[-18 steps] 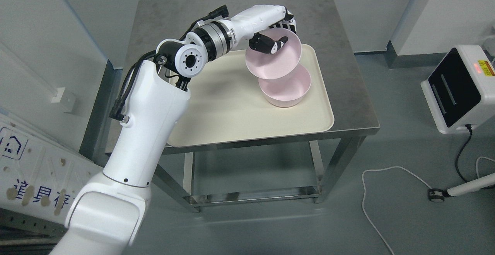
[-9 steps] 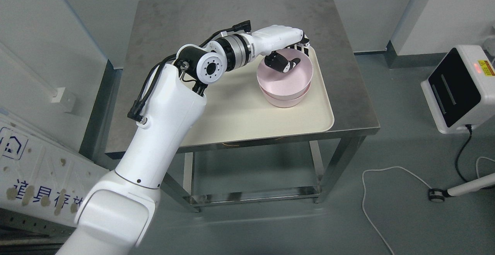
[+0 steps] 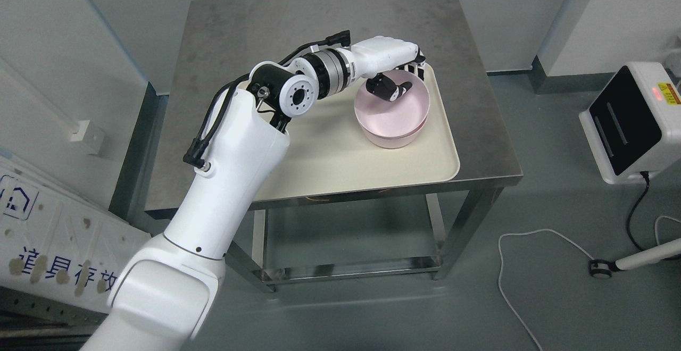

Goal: Stack pink IKEA bowls on left shelf middle
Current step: 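Carry the pink bowl over and lower it into the other pink bowl, then release the bowl, then grip the rim of the stacked bowls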

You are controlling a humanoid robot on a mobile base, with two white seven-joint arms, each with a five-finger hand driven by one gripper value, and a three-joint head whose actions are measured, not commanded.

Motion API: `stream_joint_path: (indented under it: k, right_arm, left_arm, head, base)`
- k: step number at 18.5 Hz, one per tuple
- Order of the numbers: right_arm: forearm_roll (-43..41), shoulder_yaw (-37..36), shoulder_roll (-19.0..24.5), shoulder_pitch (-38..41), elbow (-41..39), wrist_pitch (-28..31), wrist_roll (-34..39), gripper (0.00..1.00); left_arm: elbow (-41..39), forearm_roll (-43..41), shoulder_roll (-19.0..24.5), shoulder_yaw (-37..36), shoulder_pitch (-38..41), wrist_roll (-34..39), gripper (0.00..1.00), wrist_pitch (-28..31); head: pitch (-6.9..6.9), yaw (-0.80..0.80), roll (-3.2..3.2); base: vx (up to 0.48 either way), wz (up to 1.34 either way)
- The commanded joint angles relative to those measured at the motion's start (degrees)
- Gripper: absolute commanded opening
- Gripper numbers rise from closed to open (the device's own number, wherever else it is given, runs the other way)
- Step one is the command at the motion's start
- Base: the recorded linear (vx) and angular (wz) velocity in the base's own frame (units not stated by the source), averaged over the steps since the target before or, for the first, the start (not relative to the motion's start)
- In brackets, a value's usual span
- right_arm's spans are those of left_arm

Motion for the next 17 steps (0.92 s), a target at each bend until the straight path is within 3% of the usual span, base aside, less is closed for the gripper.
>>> stream_joint_path:
  k: [1, 2, 4, 5, 8, 9, 11, 13, 17]
  right_arm:
    - [0.4, -0.6, -1.0, 0.0, 0.0, 0.0, 0.0, 1.0]
    - [0.4, -0.6, -1.0, 0.0, 0.0, 0.0, 0.0, 1.0]
    - [0.4, -0.6, -1.0, 0.0, 0.0, 0.0, 0.0, 1.0]
    - [0.4, -0.6, -1.0, 0.0, 0.0, 0.0, 0.0, 1.0]
    - [0.4, -0.6, -1.0, 0.0, 0.0, 0.0, 0.0, 1.0]
    - [0.4, -0.6, -1.0, 0.0, 0.0, 0.0, 0.0, 1.0]
    - [0.4, -0.6, -1.0, 0.0, 0.0, 0.0, 0.0, 1.0]
    - [0.4, -0.6, -1.0, 0.0, 0.0, 0.0, 0.0, 1.0]
    - [0.4, -0.6, -1.0, 0.0, -0.1, 0.0, 0.0, 1.0]
  left_arm:
    - [0.3, -1.0, 0.4, 2.4, -0.7, 0.0, 0.74, 0.0]
    - [0.3, -0.6, 0.4, 7.9, -1.6, 0.1, 0.81, 0.1]
    - [-1.2, 1.5, 0.4, 21.2, -2.0, 1.1, 0.85, 0.0]
    - [-1.5, 6.0, 0.4, 24.6, -1.9, 2.2, 0.92, -0.6]
    - [-6.0, 33.9, 0.4, 27.2, 4.6, 4.9, 0.95, -2.6]
    - [-8.8, 37.3, 0.4, 26.1, 8.1, 4.3, 0.96, -2.7]
    - [-13.7, 37.3, 0.4, 23.0, 15.7, 3.0, 0.99, -3.2]
    - [-14.8, 36.4, 0.4, 21.5, 18.1, 0.4, 0.98, -6.2]
    - [-15.8, 21.2, 5.3, 17.7, 18.5, -1.1, 0.96, -12.0]
  head:
    - [0.0, 0.0, 0.0]
    - [0.0, 0.0, 0.0]
    - [0.0, 0.0, 0.0]
    - [0.0, 0.0, 0.0]
    - [0.0, 0.0, 0.0]
    - [0.0, 0.0, 0.0]
    - [0.0, 0.0, 0.0]
    - [0.0, 0.0, 0.0]
    - [0.0, 0.0, 0.0]
  base:
    - [0.0, 0.0]
    - [0.0, 0.0]
    - [0.0, 0.0]
    - [0.0, 0.0]
    - [0.0, 0.0]
    - [0.0, 0.0]
    - [0.0, 0.0]
    - [0.0, 0.0]
    - [0.0, 0.0]
